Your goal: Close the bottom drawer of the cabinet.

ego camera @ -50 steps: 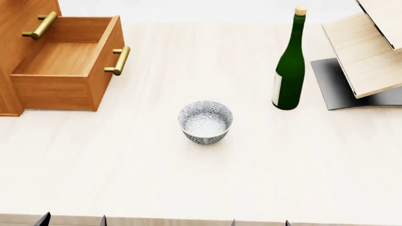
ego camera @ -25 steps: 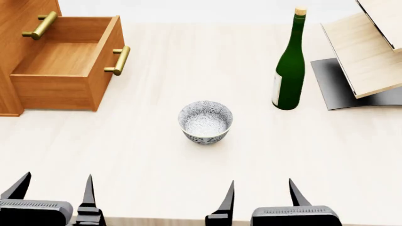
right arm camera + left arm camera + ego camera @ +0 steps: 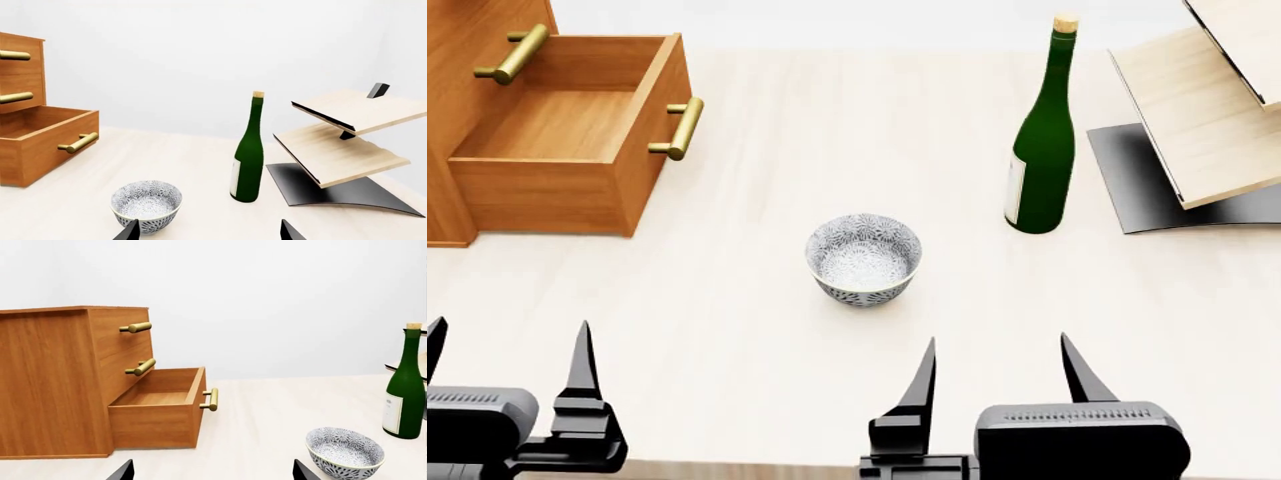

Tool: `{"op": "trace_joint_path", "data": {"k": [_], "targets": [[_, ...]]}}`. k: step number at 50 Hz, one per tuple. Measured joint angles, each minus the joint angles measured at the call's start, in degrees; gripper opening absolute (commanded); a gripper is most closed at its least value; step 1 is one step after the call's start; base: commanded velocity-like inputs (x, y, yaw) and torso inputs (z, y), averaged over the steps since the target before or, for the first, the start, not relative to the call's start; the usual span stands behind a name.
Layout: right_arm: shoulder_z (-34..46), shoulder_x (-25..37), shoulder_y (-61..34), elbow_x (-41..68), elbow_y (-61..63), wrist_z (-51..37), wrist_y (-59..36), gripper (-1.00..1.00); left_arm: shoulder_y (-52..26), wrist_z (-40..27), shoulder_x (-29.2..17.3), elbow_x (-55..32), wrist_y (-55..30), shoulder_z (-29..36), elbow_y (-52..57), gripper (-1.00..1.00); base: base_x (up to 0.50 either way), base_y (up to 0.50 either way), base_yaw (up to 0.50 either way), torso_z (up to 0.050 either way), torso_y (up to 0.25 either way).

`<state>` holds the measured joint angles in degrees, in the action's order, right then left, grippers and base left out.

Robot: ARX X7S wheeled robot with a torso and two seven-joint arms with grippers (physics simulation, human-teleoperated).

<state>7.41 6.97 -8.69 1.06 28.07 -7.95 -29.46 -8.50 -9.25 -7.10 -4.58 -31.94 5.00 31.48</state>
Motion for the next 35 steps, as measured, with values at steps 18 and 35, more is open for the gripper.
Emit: {"op": "trace_joint_path", "data": {"k": [18, 35], "targets": [[1.7, 1.4, 0.1, 0.7, 0.7, 0.1, 0.4, 1.0, 0.4, -1.2, -1.1, -0.1, 0.7, 1.0, 1.9, 1.0, 0.0, 0.29, 0.0, 0.0, 0.0], [2.5, 2.1, 0.3, 1.6, 0.4, -0.3, 0.6, 1.0, 0.5, -1.8, -2.2, -0.4, 1.8, 1.6, 1.4, 1.0, 0.0, 0.5, 0.0, 0.0, 0.0]]}}
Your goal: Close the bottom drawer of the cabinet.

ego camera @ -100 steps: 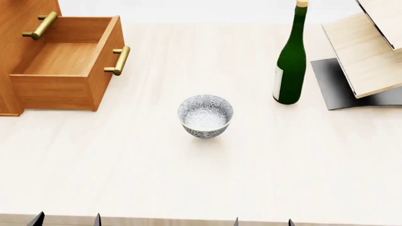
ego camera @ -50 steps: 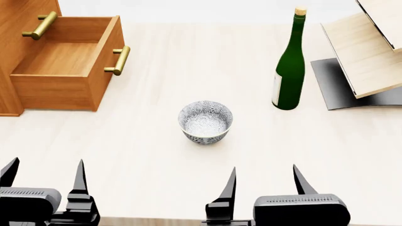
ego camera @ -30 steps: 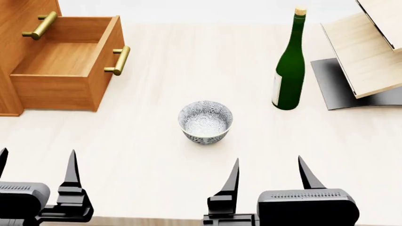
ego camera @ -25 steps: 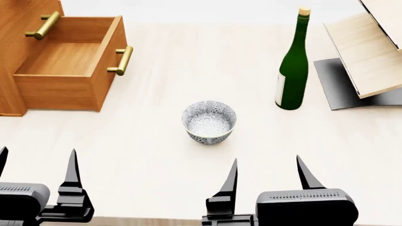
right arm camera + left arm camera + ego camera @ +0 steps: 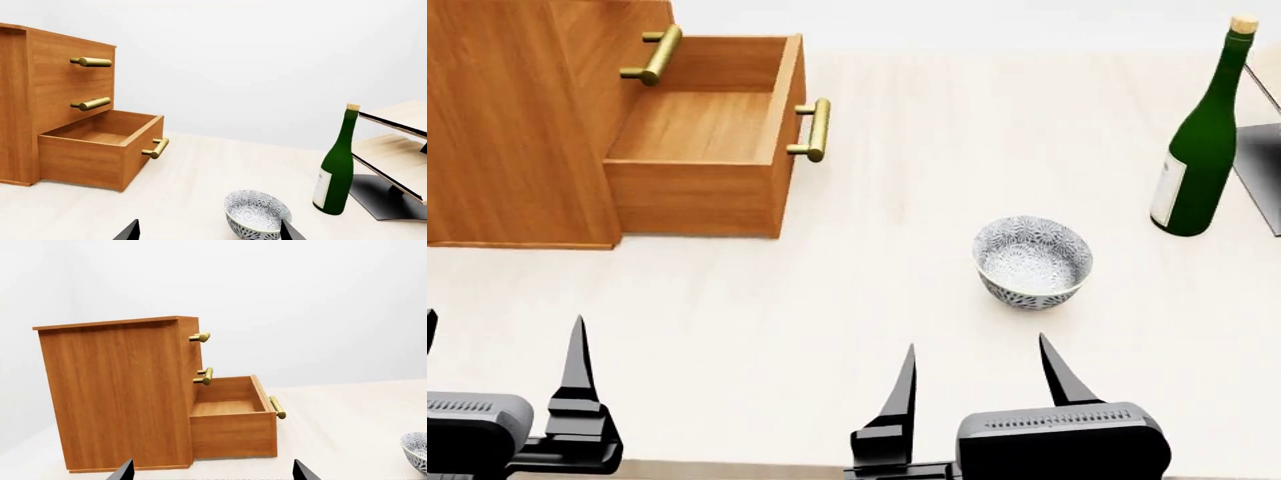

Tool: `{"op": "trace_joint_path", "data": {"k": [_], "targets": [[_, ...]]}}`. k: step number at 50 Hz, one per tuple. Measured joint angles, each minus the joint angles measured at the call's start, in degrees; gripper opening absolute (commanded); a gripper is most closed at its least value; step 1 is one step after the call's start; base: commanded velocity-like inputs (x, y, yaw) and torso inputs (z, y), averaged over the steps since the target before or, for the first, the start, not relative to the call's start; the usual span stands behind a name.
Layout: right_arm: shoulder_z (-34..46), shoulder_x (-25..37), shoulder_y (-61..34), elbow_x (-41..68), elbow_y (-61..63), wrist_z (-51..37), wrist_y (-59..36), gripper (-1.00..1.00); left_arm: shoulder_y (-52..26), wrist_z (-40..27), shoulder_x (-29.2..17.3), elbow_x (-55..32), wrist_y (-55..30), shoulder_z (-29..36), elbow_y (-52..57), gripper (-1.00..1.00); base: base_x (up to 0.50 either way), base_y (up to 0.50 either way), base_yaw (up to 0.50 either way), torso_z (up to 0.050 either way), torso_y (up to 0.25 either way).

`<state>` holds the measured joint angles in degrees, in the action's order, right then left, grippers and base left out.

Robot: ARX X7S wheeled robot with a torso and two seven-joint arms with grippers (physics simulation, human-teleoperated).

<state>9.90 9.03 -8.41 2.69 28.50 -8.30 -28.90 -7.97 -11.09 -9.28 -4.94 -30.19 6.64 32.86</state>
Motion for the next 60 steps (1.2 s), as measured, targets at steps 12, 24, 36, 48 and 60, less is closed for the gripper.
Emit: {"op": "trace_joint_path", "data": {"k": [12, 24, 36, 48, 60], "targets": [[0.1, 0.4, 0.0, 0.6, -0.3, -0.5, 0.3, 1.0, -0.1, -0.4, -0.6, -0.3, 0.3, 0.5, -0.1, 1.0, 0.0, 0.5, 0.0, 0.0, 0.0], [0.0, 0.7, 0.0, 1.3, -0.1, -1.0, 0.3, 1.0, -0.2, -0.9, -1.1, -0.4, 0.3, 0.9, 0.0, 1.0, 0.0, 0.5, 0.0, 0.0, 0.0], [-0.2, 1.0, 0.1, 2.1, -0.3, -1.5, 0.7, 1.0, 0.0, -1.4, -1.3, -0.6, 0.5, 1.4, -0.2, 1.0, 0.0, 0.5, 0.0, 0.0, 0.0], [-0.6, 0.9, 0.1, 3.1, -0.4, -2.2, 1.3, 1.0, 0.0, -1.9, -1.7, -0.8, 0.5, 1.8, -0.3, 1.0, 0.0, 0.21, 0.0, 0.0, 0.0], [-2.2, 0.4, -0.2, 4.9, -0.3, -3.4, 0.8, 1.0, 0.1, -2.3, -1.9, -1.4, 0.8, 1.9, -0.7, 1.0, 0.0, 0.0, 0.0, 0.0, 0.0]]}}
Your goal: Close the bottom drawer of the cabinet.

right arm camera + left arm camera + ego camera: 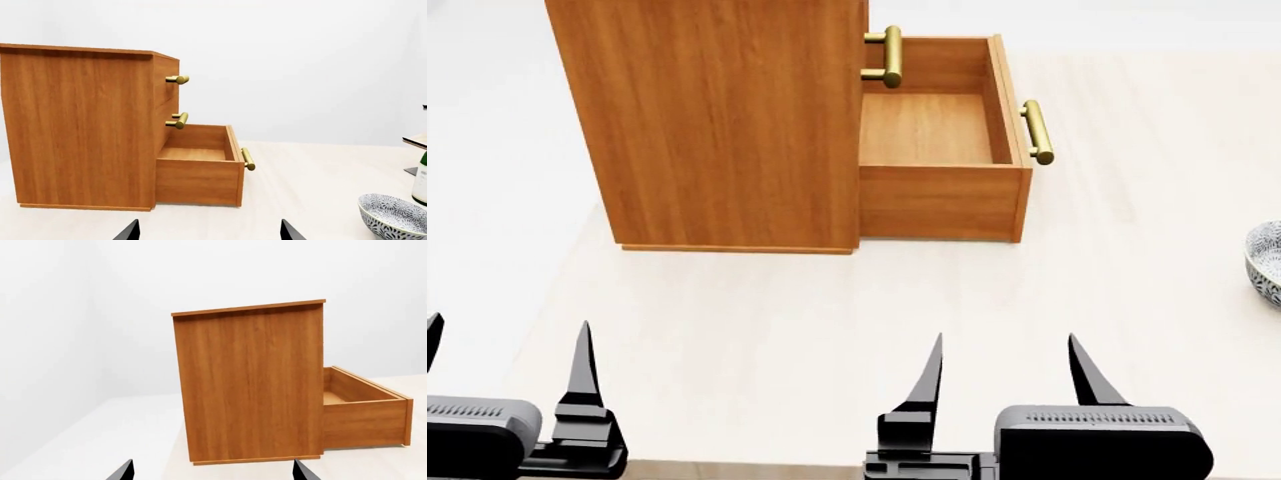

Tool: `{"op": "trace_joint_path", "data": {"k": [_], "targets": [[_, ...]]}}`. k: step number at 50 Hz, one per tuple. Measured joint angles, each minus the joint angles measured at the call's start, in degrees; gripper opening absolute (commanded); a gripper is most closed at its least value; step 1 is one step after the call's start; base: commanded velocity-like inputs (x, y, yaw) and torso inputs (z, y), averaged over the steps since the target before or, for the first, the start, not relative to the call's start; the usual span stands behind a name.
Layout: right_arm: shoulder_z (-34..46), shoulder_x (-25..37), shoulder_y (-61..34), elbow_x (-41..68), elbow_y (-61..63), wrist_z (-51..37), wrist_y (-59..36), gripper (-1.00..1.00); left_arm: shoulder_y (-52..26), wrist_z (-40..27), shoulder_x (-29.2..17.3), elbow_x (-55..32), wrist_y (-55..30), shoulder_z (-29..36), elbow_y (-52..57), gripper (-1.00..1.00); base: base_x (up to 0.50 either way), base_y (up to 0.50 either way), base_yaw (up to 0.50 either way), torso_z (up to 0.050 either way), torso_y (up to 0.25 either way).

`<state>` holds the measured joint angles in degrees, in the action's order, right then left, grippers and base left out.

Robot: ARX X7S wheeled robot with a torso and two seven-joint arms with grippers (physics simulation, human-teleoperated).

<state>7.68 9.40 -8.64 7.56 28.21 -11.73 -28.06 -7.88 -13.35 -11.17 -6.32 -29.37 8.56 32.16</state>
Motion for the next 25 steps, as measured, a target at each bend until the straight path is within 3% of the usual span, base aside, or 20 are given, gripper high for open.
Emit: {"op": "trace_joint_path", "data": {"k": [6, 25], "targets": [[-0.5, 0.0, -0.1, 1.4, 0.2, 0.1, -0.2, 1.0, 0.0, -0.2, -0.1, -0.3, 0.1, 0.0, 0.0, 1.0, 0.07, 0.0, 0.0, 0.0, 0.0], [-0.6, 0.7, -0.4, 3.9, 0.7, 0.6, -0.7, 1.0, 0.0, -1.0, -0.5, -0.8, 0.1, 0.4, 0.2, 1.0, 0.5, 0.0, 0.0, 0.0, 0.0]]}}
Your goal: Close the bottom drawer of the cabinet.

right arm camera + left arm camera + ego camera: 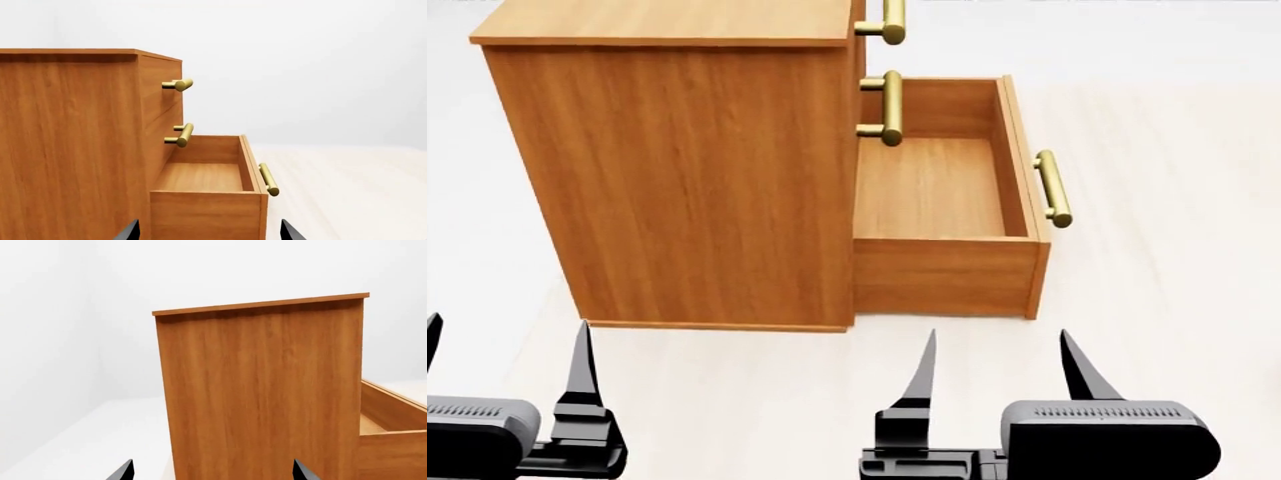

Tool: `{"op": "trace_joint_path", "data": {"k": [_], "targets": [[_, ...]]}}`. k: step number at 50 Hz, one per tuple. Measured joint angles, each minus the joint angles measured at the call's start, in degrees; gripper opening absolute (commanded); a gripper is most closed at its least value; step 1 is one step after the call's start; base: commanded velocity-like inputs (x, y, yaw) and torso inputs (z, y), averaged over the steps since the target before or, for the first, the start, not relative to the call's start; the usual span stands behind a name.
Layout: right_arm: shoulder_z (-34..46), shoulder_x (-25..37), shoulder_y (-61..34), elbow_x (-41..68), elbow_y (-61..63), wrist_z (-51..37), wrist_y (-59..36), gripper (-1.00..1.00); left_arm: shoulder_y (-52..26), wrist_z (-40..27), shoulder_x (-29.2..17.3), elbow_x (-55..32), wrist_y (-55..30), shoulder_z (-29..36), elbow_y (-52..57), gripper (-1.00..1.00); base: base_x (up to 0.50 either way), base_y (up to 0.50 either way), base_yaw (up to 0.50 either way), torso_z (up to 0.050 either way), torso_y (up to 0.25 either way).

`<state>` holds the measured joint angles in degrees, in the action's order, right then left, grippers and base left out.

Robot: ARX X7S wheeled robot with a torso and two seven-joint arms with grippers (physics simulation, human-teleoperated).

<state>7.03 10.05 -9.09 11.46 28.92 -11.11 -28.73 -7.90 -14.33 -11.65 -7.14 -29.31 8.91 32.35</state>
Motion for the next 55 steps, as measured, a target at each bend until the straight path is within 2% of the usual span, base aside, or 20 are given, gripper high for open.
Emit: {"op": "trace_joint_path", "data": {"k": [26, 36, 41, 55], "targets": [[1.4, 1.2, -0.3, -0.2, 0.0, -1.0, 0.0, 1.0, 0.1, -1.0, -0.5, -0.9, 0.1, 0.1, 0.2, 1.0, 0.5, 0.0, 0.0, 0.0, 0.001], [2.2, 1.6, -0.7, -1.7, 0.3, -2.8, -1.2, 1.0, 0.2, -1.4, -0.6, -1.3, 0.4, 0.0, 0.0, 1.0, 0.0, 0.0, 0.0, 0.0, 0.0], [2.6, 2.2, -1.6, -2.1, 2.6, -3.6, -4.5, 1.0, 0.3, -1.6, -0.7, -1.5, 0.6, 0.0, -0.1, 1.0, 0.0, 0.0, 0.0, 0.0, 0.0], [-1.4, 6.7, -11.9, -0.4, 14.0, -3.3, -22.8, 1.0, 0.7, -1.9, -1.0, -2.2, 1.1, -0.2, -0.1, 1.0, 0.0, 0.0, 0.0, 0.0, 0.0]]}}
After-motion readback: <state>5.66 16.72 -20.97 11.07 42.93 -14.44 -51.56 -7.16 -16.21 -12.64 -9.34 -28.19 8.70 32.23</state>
